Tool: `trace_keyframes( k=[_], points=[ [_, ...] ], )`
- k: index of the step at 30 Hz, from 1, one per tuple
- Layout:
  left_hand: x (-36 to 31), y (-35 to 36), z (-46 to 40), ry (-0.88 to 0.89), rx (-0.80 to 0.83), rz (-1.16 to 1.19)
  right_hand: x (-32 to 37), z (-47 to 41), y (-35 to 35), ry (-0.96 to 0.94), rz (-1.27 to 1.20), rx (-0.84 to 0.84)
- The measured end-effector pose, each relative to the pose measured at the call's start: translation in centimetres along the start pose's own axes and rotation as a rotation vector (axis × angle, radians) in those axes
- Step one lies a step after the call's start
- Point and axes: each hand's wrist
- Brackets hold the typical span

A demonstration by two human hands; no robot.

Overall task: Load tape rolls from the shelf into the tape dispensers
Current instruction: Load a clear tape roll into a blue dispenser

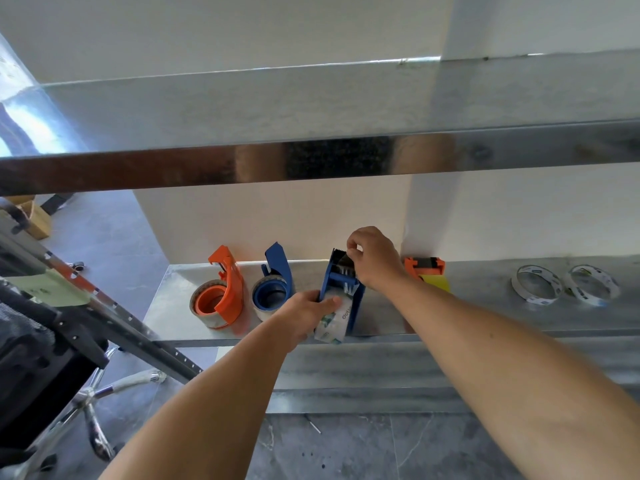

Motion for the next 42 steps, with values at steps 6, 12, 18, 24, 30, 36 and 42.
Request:
trace_keyframes(
  k=[6, 12, 18, 24, 30, 36, 42],
  points=[
    [-0.1, 0.0, 0.4, 0.013, 0.060, -0.001, -0.3, -0.7, -0.4, 0.091, 0.010, -0.067],
    [-0.1, -0.2, 0.0, 0.048, -0.001, -0.024, 0.0, -1.0, -0.6, 0.118, -0.031, -0.058],
    [0.2, -0.5, -0.2, 0.131, -0.048, -0.006, 0.4, -0.6, -0.6, 0.103, -0.093, -0.058],
    [0.9, -0.1, 0.0, 0.190, -0.074, 0.098, 0.8, -0.5, -0.3, 0.067, -0.082, -0.053],
    [1.5, 0.6, 0.2, 0.227, -0.019, 0.164, 0.2, -0.5, -0.1, 0.105, -0.038, -0.040],
    [1.7, 0.8, 0.3, 0.266, 0.016, 0.194, -0.2, -0.6, -0.1, 0.151, -0.017, -0.053],
    [2.0, 0.7, 0.5, 0.253, 0.047, 0.106, -0.6, -1.1, -0.6, 0.173, -0.003, -0.060]
  ],
)
Point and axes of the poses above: each hand's wrist, its own z-axis away from the middle knuckle, its own y-axis out of the palm, x = y × z, and after that the axes turned 6 degrees about -x, right-handed
